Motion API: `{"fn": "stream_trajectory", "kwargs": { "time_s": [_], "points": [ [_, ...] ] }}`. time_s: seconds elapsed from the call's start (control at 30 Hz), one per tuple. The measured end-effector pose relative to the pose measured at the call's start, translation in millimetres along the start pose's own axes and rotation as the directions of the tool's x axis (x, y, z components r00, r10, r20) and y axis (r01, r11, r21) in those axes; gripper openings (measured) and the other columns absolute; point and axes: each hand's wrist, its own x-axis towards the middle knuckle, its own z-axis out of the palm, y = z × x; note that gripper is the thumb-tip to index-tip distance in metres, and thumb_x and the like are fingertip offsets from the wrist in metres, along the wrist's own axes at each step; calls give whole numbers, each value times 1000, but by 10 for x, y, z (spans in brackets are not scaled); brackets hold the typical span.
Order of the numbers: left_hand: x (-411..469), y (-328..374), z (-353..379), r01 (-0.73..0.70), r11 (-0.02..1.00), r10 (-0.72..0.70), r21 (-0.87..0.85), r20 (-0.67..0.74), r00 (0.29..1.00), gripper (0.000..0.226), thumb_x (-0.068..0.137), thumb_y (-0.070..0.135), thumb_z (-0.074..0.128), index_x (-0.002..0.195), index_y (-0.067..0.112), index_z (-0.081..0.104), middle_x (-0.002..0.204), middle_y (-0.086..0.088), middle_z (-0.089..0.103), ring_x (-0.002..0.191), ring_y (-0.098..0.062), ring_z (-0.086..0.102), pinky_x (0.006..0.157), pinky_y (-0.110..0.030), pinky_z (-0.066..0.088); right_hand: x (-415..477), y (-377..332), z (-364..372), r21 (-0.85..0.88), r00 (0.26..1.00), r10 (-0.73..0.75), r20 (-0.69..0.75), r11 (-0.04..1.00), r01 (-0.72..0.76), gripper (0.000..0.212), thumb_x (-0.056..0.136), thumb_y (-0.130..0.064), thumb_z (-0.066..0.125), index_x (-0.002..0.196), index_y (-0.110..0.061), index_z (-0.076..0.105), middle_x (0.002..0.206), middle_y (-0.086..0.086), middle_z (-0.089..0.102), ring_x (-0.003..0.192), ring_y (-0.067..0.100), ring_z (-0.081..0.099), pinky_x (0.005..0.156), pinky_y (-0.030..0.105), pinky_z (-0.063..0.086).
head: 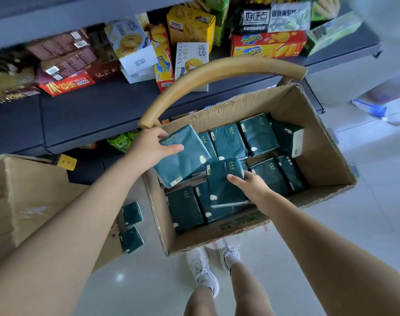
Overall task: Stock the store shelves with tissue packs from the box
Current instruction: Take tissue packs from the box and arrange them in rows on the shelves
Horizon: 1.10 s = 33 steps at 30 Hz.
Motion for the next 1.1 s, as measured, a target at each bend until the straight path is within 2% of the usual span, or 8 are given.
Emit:
{"fn": "stream_trajectory", "kwargs": {
  "time_s": [0.1,0.2,0.3,0.43,0.53,0.67,0.8,1.1],
  "points": [
    [-208,223,-64,55,989,-50,-137,35,998,58,76,28,79,125,9,55,123,-5,57,109,-20,57,90,-33,48,-187,-88,-347,-14,993,-69,-98,998,68,61,91,-50,53,137,-10,44,125,7,57,104,22,55,75,29,44],
    [-453,520,-188,84,959,-75,-270,43,996,51,80,20,73,127,7,56,120,-8,61,99,-20,61,74,-27,47,-484,-216,-712,-16,980,-126,-152,992,125,55,86,-49,60,120,-6,56,104,8,64,92,23,61,77,31,51],
    [-723,900,-385,71,912,-72,-403,11,997,48,80,20,73,125,13,57,116,-7,63,97,-22,63,83,-36,52,-855,-443,-1101,-33,958,-223,-182,975,221,48,79,-48,69,106,-10,61,99,5,66,88,19,62,80,31,52],
    [-1127,1492,-651,-27,845,-2,-534,-53,999,20,86,19,68,101,28,58,100,-2,63,87,-22,64,83,-42,52,-1310,-817,-1682,-74,923,-339,-182,941,331,26,77,-38,75,85,-18,60,90,3,68,79,16,63,72,30,51],
    [-1396,1970,-791,-137,810,49,-569,-168,985,24,89,20,65,110,27,56,101,-2,63,85,-20,63,68,-33,52,-1594,-1090,-2205,-99,879,-439,-184,898,428,26,77,-31,77,91,-14,63,96,6,69,83,20,66,79,32,54],
    [-1727,2616,-886,-301,820,140,-487,-339,930,27,86,18,69,109,26,60,110,1,64,92,-16,62,71,-31,51,-1985,-1382,-2867,-165,785,-597,-165,802,574,22,82,-27,73,96,-17,60,82,-2,63,67,7,58,50,11,44],
    [-2042,3204,-932,-402,856,217,-325,-481,849,20,80,22,75,92,31,61,102,10,63,97,-9,59,84,-30,50,-2268,-1555,-3425,-182,713,-682,-165,731,657,26,80,-27,75,96,-14,57,88,2,65,70,10,59,53,17,42],
    [-2572,4174,-1345,-459,887,334,-55,-610,719,19,81,26,73,97,22,64,93,10,64,85,-7,60,62,-21,44,-2824,-2108,-4225,-223,548,-816,-183,577,785,29,79,-30,75,100,-14,61,93,3,68,82,18,64,69,29,52]
  ]
}}
